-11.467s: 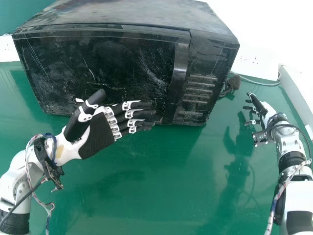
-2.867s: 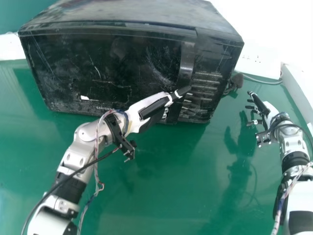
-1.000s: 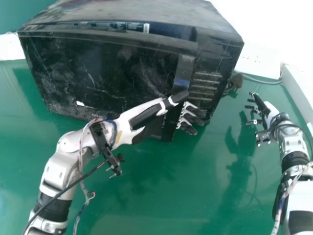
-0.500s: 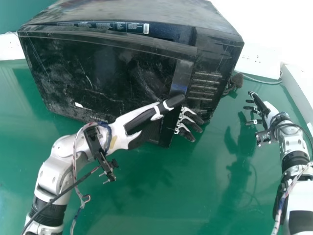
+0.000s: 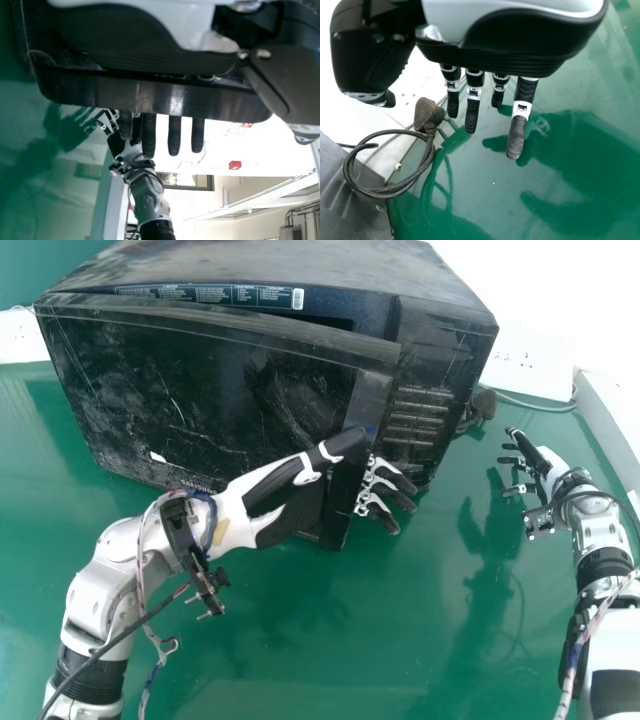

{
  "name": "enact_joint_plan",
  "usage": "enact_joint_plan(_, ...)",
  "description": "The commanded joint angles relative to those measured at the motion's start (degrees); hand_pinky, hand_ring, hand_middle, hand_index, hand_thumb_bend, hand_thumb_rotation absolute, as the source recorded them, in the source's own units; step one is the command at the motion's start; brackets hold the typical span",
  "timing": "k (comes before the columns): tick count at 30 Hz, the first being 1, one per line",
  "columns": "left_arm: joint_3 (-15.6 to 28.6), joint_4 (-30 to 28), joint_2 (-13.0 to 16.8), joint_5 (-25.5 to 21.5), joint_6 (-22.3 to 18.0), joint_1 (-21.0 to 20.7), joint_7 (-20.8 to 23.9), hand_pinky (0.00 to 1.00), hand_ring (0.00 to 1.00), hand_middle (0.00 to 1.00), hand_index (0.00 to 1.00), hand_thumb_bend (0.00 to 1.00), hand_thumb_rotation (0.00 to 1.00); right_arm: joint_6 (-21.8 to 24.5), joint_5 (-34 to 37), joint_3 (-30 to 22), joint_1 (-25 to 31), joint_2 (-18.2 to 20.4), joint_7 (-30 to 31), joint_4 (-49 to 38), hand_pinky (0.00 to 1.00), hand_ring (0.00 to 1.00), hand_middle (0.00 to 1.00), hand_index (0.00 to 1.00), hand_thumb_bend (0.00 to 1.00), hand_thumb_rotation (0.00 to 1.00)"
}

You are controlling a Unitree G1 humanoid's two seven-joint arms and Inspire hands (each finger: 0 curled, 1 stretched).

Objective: Open the door of oven

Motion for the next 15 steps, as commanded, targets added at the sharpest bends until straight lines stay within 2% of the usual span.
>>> enact_joint_plan(1, -0.03, -3.64, -0.85, -3.26, -1.76, -0.49, -1.85, 0.39, 0.56, 0.72, 0.88, 0.94, 0.66, 3.58, 0.43, -0.46, 4.64, 3.02, 1.09, 2.85, 0.58, 0.72, 0.83, 0.91, 0.59, 0.64)
enact_joint_plan(3, -0.43, -3.71, -0.12, -2.1, -3.58, -0.27, -2.28, 0.38, 0.54, 0.72, 0.89, 0.95, 0.71, 3.45, 0.29, -0.51, 4.7, 2.94, 1.64, 2.85, 0.54, 0.7, 0.83, 0.92, 0.61, 0.62)
enact_joint_plan(7, -0.22, -2.55, -0.64, -1.85, -6.61, 0.6, -3.04, 0.37, 0.52, 0.71, 0.87, 0.97, 0.73, 3.21, 0.0, -0.52, 4.78, 2.99, 0.73, 2.78, 0.55, 0.72, 0.85, 0.92, 0.65, 0.57)
enact_joint_plan(12, -0.24, -4.25, 0.68, -1.37, -6.56, 1.59, -2.65, 0.36, 0.52, 0.7, 0.87, 1.0, 0.74, 2.61, -0.75, 0.53, 4.79, 2.72, 1.99, 2.78, 0.56, 0.72, 0.84, 0.92, 0.66, 0.61)
enact_joint_plan(15, 0.33, -6.51, 1.41, -2.03, -5.35, 2.58, -2.01, 0.36, 0.5, 0.68, 0.87, 1.0, 0.73, 3.33, -0.29, 0.24, 4.65, 2.89, 1.06, 2.85, 0.51, 0.71, 0.83, 0.92, 0.66, 0.6)
